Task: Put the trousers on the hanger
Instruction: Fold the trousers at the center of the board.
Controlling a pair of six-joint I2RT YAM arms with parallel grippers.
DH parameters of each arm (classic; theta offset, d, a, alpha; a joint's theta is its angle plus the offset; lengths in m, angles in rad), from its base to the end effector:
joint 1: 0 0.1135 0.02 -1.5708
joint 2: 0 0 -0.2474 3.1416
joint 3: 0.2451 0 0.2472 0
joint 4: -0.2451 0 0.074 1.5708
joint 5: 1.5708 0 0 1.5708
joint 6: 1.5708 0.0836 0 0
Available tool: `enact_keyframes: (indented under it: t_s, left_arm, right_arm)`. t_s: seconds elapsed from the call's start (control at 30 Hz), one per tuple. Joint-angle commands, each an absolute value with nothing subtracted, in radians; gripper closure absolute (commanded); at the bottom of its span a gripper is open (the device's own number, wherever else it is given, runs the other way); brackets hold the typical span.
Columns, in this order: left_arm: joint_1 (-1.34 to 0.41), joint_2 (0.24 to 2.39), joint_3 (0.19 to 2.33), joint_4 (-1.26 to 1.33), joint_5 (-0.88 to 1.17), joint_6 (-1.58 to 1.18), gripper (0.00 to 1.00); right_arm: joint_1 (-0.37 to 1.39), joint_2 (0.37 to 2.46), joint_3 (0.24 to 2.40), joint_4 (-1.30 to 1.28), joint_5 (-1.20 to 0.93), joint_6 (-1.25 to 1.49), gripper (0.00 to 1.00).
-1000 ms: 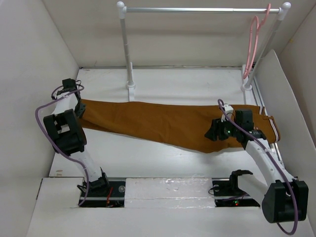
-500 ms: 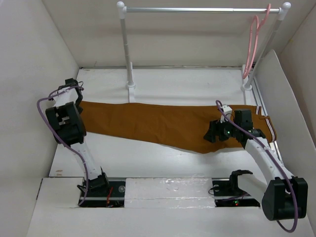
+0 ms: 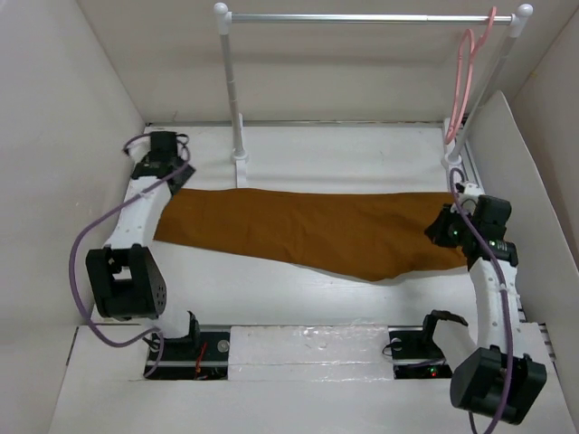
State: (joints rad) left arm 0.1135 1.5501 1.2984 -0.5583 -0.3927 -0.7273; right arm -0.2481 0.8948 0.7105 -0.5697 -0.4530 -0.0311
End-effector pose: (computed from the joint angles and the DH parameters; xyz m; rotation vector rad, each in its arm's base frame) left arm 0.3604 0.0733 0.2497 -1.1065 2.0266 0.1584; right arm 0.2229 -0.0187 0.2194 0.0206 2.2610 0.3780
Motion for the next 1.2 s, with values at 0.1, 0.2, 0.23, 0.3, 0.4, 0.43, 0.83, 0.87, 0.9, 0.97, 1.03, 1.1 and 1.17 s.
enact_keyframes:
  t_s: [0.1,0.2,0.23,0.3,0.4,0.43,0.83,0.87,0.9,0.97,1.03,1.1,1.17]
  left_arm:
    - [-0.260,1.517,1.224,-0.364,-0.100,-0.707,0.36]
    - [-0.435,1.569,1.267,-0.380,-0.103,-0.695,0.36]
    - [-0.478,1.572,1.269,-0.364,-0.107,-0.693,0.36]
    - [-0.585,1.578,1.264,-0.342,-0.130,-0.678,0.37]
    - [-0.640,1.609,1.232,-0.299,-0.134,-0.669,0.37]
    - [-0.640,1.647,1.206,-0.302,-0.138,-0.675,0.38]
    - [-0.316,1.746,1.028,-0.290,-0.057,-0.684,0.42]
    - [-0.264,1.746,1.007,-0.285,-0.039,-0.687,0.42]
    - [-0.205,1.741,0.984,-0.278,-0.006,-0.692,0.42]
    - [-0.189,1.740,0.976,-0.273,-0.006,-0.690,0.44]
    - [-0.178,1.735,0.973,-0.276,0.025,-0.692,0.44]
    - [-0.178,1.723,0.973,-0.290,0.014,-0.692,0.44]
    - [-0.178,1.686,0.968,-0.295,0.011,-0.689,0.44]
  right_arm:
    - [-0.448,0.934,0.792,-0.638,-0.304,0.072,0.38]
    - [-0.570,0.966,0.811,-0.644,-0.284,0.090,0.23]
    - [-0.639,0.980,0.813,-0.644,-0.266,0.097,0.21]
    - [-0.725,1.000,0.801,-0.631,-0.256,0.103,0.18]
    - [-0.862,1.028,0.755,-0.586,-0.267,0.121,0.14]
    - [-0.917,1.038,0.726,-0.548,-0.296,0.142,0.12]
    - [-0.986,1.324,0.554,-0.099,-0.534,0.233,0.07]
    - [-0.986,1.345,0.545,-0.068,-0.541,0.241,0.07]
    - [-0.986,1.406,0.523,0.051,-0.593,0.268,0.08]
    - [-0.976,1.440,0.522,0.083,-0.585,0.271,0.10]
    - [-0.965,1.469,0.519,0.136,-0.583,0.285,0.21]
    - [-0.956,1.509,0.518,0.170,-0.600,0.299,0.49]
    - [-0.956,1.525,0.529,0.210,-0.655,0.301,0.76]
